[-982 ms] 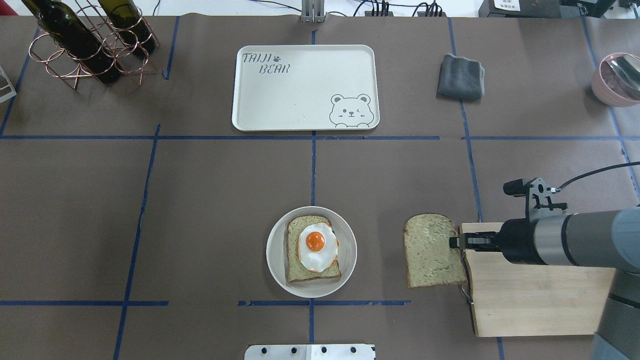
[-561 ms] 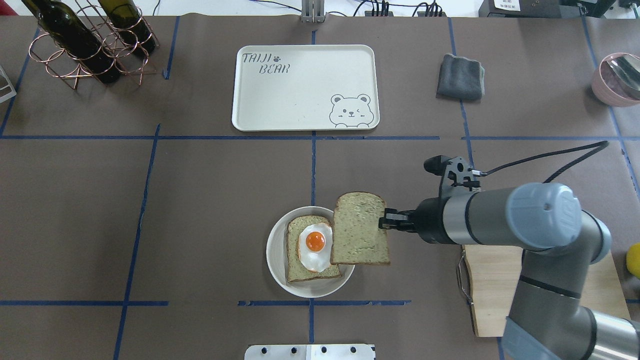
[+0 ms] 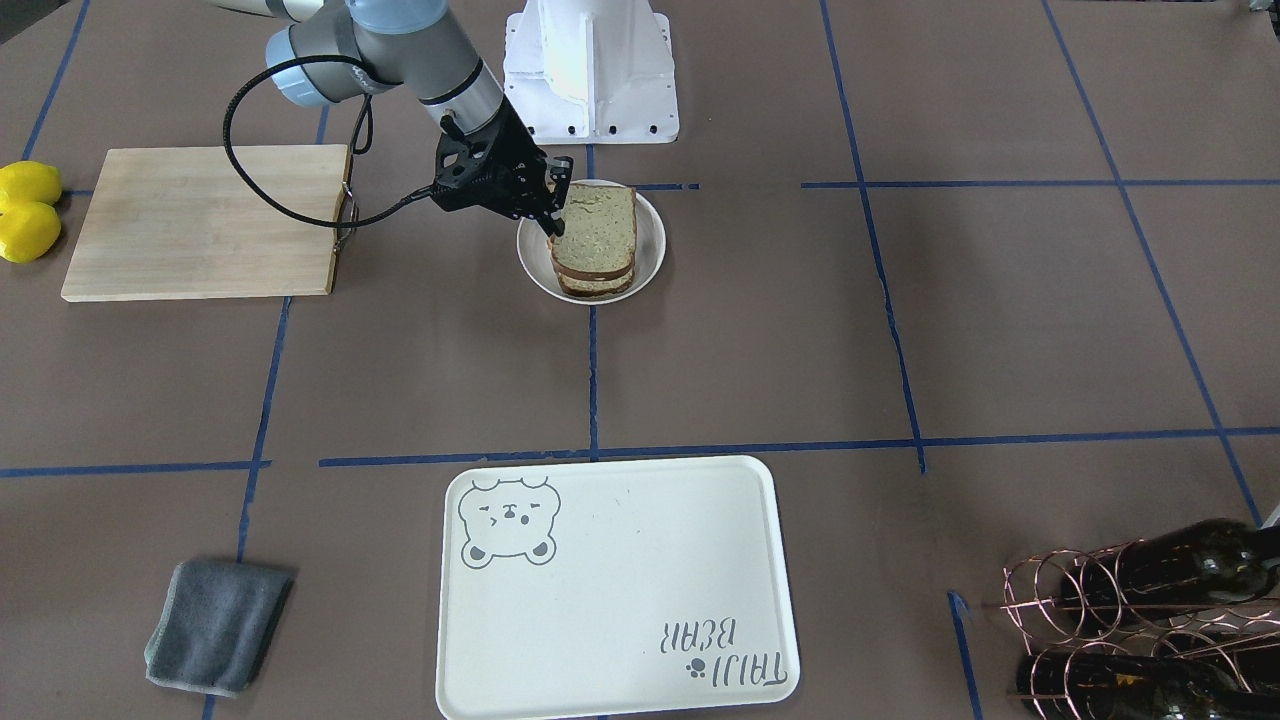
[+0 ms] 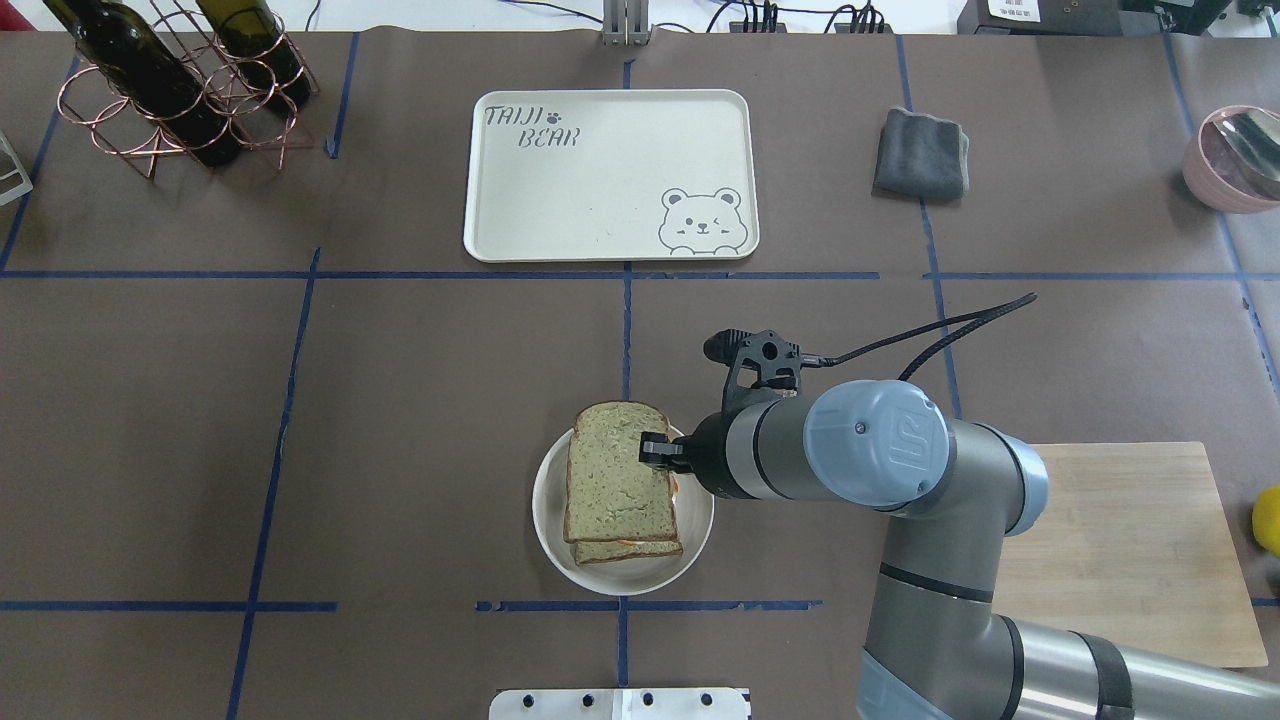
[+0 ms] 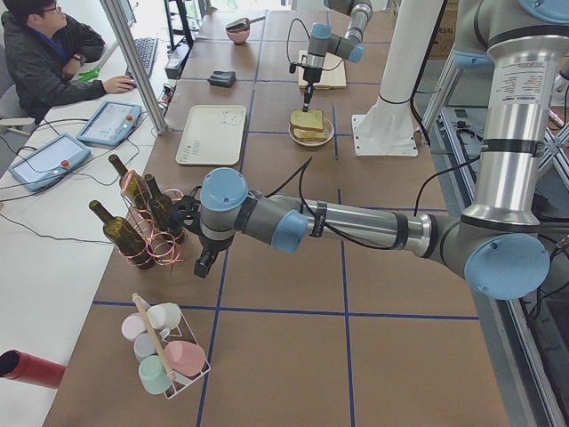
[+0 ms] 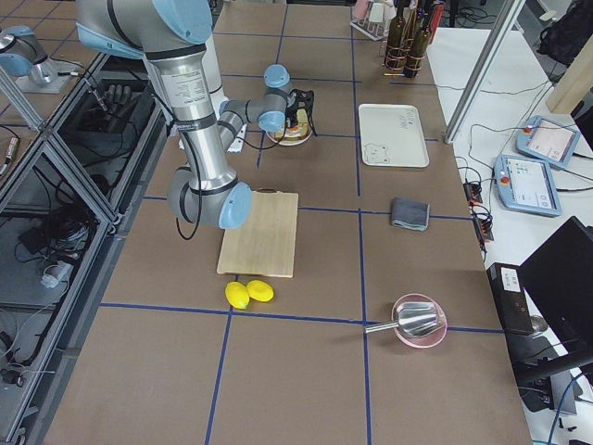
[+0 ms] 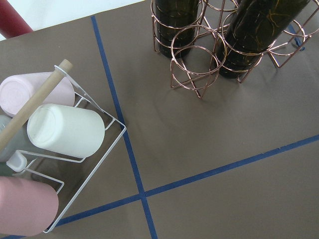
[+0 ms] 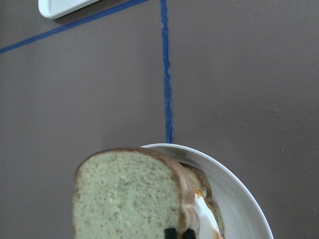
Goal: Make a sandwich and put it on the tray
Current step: 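Carry the bread over the egg toast and lower it on top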
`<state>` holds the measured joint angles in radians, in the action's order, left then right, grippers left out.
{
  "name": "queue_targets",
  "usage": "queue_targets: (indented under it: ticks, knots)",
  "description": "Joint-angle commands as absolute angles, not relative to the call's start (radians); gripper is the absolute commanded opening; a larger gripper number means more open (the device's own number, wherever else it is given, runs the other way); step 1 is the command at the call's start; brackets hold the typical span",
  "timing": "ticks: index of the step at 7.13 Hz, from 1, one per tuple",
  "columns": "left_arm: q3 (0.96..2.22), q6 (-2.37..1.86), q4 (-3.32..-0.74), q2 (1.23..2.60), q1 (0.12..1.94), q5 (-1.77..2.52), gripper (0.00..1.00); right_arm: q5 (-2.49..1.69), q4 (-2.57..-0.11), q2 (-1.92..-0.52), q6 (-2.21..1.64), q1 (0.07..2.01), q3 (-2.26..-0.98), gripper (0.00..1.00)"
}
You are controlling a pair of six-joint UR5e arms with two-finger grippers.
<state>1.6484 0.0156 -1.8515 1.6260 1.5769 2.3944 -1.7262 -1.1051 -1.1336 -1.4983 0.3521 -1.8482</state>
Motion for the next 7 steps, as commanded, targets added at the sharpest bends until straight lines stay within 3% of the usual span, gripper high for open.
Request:
queue_targets:
  ticks: [1,2,3,4,5,7]
  knots:
    - [1.649,0.015,-1.852,1.626,1.577,2.395,1.0,-1.724,-1.108,-1.131,-1.496,0.344,-1.824,0.0]
    - [1.649,0.015,-1.852,1.626,1.577,2.395,1.0,-1.724,-1.108,-1.132,-1.496,0.342,-1.815,0.0]
    - [1.649,0.015,-1.852,1.626,1.577,2.395,1.0,-1.726,-1.106,-1.131,-1.494,0.342,-1.816,0.2]
    - [1.649,0.015,-1.852,1.626,1.577,2.395,1.0,-1.726,-1.106,-1.129,-1.493,0.342,-1.818,0.95]
    - [1.649,0.015,-1.852,1.626,1.577,2.395,1.0,-1.732,-1.106,-1.127,-1.493,0.344,-1.828,1.0]
    - [1.649,0.015,-1.853,1.625,1.577,2.398,1.0,-1.785,-1.124,-1.138,-1.49,0.403,-1.854,1.0]
